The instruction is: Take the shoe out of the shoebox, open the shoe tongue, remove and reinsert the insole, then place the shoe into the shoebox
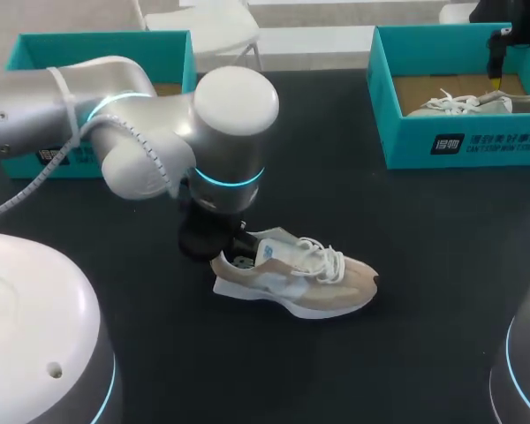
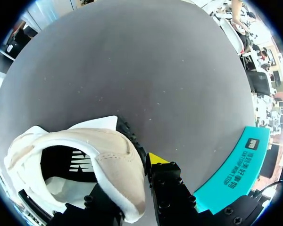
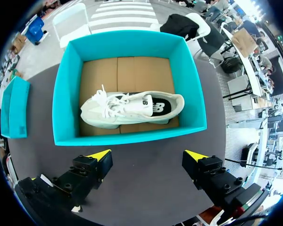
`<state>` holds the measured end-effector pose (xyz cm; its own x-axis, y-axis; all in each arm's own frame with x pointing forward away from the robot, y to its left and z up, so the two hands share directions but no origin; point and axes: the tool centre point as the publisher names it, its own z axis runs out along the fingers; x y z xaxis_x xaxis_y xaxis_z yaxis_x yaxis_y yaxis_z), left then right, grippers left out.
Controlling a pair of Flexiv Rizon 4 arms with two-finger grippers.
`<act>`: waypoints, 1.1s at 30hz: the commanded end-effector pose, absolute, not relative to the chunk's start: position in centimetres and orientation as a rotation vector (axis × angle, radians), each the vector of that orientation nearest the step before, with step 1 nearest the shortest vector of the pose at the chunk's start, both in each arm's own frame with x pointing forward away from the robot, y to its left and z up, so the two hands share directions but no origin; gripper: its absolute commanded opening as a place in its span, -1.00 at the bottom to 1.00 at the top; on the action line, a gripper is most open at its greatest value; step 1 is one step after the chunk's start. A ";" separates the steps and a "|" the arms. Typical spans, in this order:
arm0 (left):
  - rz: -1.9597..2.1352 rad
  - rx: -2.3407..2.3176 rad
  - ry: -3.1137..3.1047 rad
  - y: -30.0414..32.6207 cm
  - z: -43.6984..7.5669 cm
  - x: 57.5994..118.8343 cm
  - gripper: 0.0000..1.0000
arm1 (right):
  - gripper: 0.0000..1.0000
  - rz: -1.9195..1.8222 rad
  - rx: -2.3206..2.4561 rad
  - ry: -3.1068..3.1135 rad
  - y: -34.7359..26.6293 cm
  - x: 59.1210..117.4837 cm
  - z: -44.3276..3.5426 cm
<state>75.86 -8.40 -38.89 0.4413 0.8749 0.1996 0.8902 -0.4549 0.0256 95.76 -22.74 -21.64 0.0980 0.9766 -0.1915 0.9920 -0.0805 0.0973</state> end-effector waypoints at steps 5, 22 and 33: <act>-0.268 -2.595 -1.631 -7.9 -37.7 75.3 1.00 | 1.00 -0.110 2.169 1.979 -22.7 95.7 -21.7; 0.032 -2.643 -1.911 -7.7 -32.8 74.6 1.00 | 1.00 -0.110 2.169 1.979 -22.7 95.7 -21.7; 0.499 -2.408 -2.454 -5.1 -27.8 75.2 1.00 | 1.00 -0.110 2.169 1.979 -22.7 95.7 -21.7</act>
<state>76.05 -7.45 -29.50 0.0923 0.9773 -0.1906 0.9949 -0.0829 0.0569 95.76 -22.74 -21.64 0.0981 0.9766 -0.1915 0.9920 -0.0806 0.0972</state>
